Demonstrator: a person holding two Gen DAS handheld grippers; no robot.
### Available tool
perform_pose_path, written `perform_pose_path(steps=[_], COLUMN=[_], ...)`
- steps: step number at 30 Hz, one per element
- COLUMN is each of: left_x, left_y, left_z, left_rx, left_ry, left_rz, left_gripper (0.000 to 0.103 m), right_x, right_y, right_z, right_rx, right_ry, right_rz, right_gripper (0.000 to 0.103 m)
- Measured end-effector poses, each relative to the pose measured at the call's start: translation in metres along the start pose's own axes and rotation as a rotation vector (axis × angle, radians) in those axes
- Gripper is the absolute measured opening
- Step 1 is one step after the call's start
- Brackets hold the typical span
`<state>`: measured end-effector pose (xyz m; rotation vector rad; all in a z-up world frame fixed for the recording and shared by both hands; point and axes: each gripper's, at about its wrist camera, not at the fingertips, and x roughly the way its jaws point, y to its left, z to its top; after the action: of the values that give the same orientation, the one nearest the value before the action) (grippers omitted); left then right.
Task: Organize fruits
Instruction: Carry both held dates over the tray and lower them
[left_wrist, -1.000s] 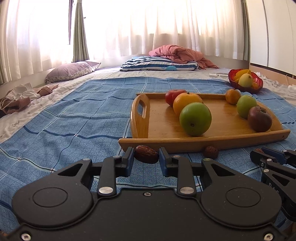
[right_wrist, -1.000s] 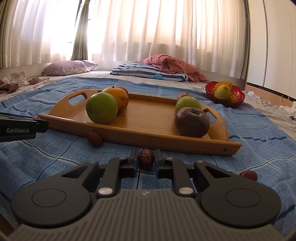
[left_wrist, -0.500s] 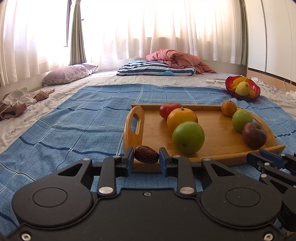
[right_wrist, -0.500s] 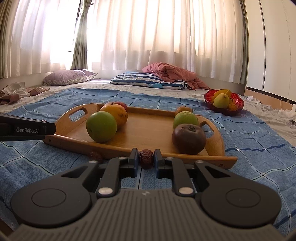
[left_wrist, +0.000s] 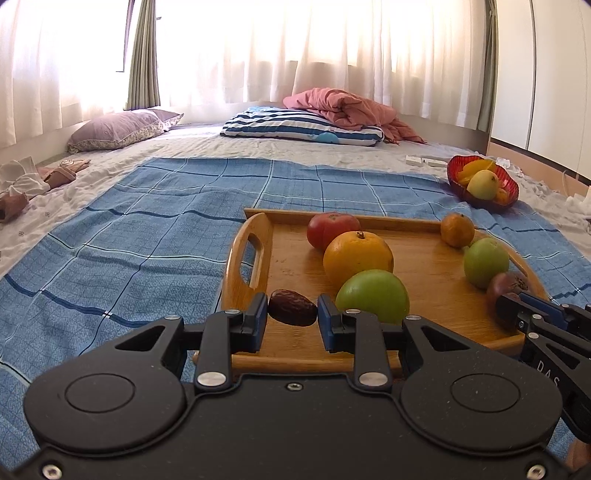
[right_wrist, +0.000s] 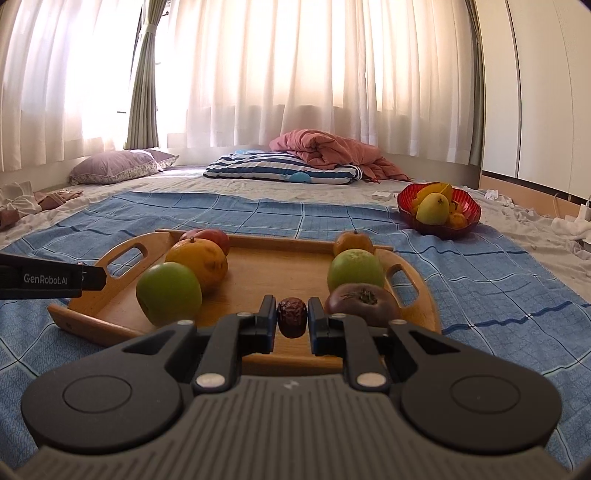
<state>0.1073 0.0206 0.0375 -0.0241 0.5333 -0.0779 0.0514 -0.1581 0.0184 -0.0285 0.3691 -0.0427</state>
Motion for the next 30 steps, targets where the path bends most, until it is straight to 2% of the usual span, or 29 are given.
perform_pose_path(steps=[12, 30], left_x=[0.036, 0.053], left_y=[-0.001, -0.007], left_z=[0.004, -0.002], left_rx=[-0.016, -0.011], left_ry=[0.049, 0.077], left_rz=[-0.004, 0.004], left_gripper=[0.028, 0.028], right_x=[0.035, 0.058], right_y=[0.0, 0.004], right_z=[0.005, -0.002], right_rx=[0.037, 0.059], right_ry=[0.045, 0.136], right_rz=[0.006, 0.02], right_gripper=[0.021, 0.021])
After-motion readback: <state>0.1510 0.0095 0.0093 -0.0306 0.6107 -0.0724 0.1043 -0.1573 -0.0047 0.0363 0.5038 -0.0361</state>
